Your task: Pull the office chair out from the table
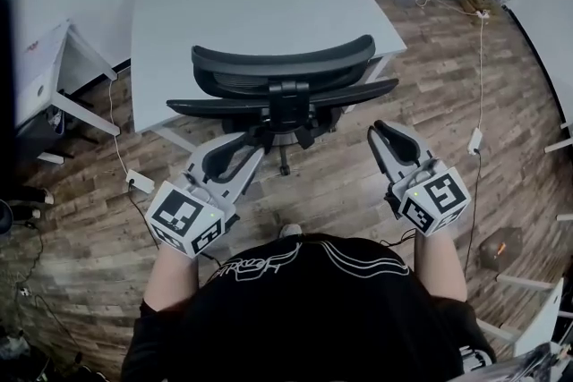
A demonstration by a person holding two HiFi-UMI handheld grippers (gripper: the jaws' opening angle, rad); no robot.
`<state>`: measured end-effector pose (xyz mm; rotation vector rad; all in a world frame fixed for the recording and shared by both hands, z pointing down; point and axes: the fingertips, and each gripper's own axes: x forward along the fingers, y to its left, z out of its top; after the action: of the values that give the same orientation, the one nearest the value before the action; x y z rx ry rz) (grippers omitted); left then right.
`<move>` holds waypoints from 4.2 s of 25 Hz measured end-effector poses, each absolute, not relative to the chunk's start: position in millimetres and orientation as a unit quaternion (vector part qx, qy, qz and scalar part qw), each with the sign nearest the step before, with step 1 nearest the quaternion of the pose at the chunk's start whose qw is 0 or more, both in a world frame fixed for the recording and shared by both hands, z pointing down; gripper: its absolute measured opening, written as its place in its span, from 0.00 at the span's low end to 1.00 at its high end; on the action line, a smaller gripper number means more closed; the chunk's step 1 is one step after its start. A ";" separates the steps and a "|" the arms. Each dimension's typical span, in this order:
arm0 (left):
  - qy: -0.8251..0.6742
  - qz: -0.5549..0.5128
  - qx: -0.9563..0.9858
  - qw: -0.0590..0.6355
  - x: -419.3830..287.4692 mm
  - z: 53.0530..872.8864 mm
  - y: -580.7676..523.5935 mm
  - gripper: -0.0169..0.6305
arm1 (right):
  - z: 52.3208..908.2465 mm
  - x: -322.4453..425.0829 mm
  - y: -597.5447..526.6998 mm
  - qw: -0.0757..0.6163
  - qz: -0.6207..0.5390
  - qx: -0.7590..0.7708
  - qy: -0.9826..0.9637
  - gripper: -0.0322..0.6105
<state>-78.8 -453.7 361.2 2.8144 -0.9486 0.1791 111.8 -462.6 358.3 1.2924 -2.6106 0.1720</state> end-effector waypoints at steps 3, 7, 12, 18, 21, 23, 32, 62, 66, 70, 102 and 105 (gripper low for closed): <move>-0.334 0.076 0.938 0.060 -101.6 360.9 -469.9 0.22 | 363.9 116.2 -480.3 0.174 0.010 0.451 -0.875 0.27; -0.355 0.140 0.924 -0.009 -128.7 367.1 -489.0 0.37 | 370.2 127.9 -502.5 0.259 -0.066 0.458 -0.848 0.43; -0.373 0.235 0.893 -0.087 -161.8 378.0 -510.3 0.44 | 384.5 140.2 -528.3 0.342 -0.130 0.442 -0.819 0.48; -0.362 0.343 0.854 -0.149 -196.6 400.0 -534.7 0.44 | 418.2 160.2 -552.1 0.471 -0.215 0.410 -0.751 0.49; -0.346 0.385 0.838 -0.169 -201.7 412.5 -545.3 0.44 | 422.9 162.4 -560.0 0.491 -0.227 0.401 -0.739 0.49; -0.331 0.415 0.827 -0.185 -203.4 421.8 -549.0 0.44 | 426.1 162.2 -562.7 0.506 -0.240 0.392 -0.730 0.49; -0.280 0.507 0.778 -0.243 -207.1 455.3 -565.7 0.44 | 442.9 164.0 -578.5 0.546 -0.270 0.361 -0.706 0.49; -0.302 0.566 0.730 -0.235 -209.1 467.4 -574.1 0.31 | 444.3 163.8 -584.6 0.579 -0.257 0.365 -0.682 0.42; -0.313 0.560 0.733 -0.226 -208.0 465.7 -573.2 0.31 | 442.7 164.3 -583.4 0.583 -0.251 0.362 -0.682 0.42; -0.316 0.561 0.736 -0.211 -208.2 466.3 -573.2 0.32 | 442.4 164.1 -583.4 0.583 -0.246 0.360 -0.686 0.42; -0.394 0.545 0.711 -0.207 -166.1 468.8 -383.3 0.34 | 447.9 206.5 -417.0 0.565 -0.269 0.378 -0.683 0.42; -0.408 0.544 0.704 -0.205 -166.9 468.9 -379.3 0.34 | 446.4 206.0 -413.0 0.561 -0.272 0.377 -0.685 0.42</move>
<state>-166.9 -379.3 468.9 2.5570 -1.4804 1.9768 206.0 -413.0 446.4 0.8890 -1.6148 -0.6404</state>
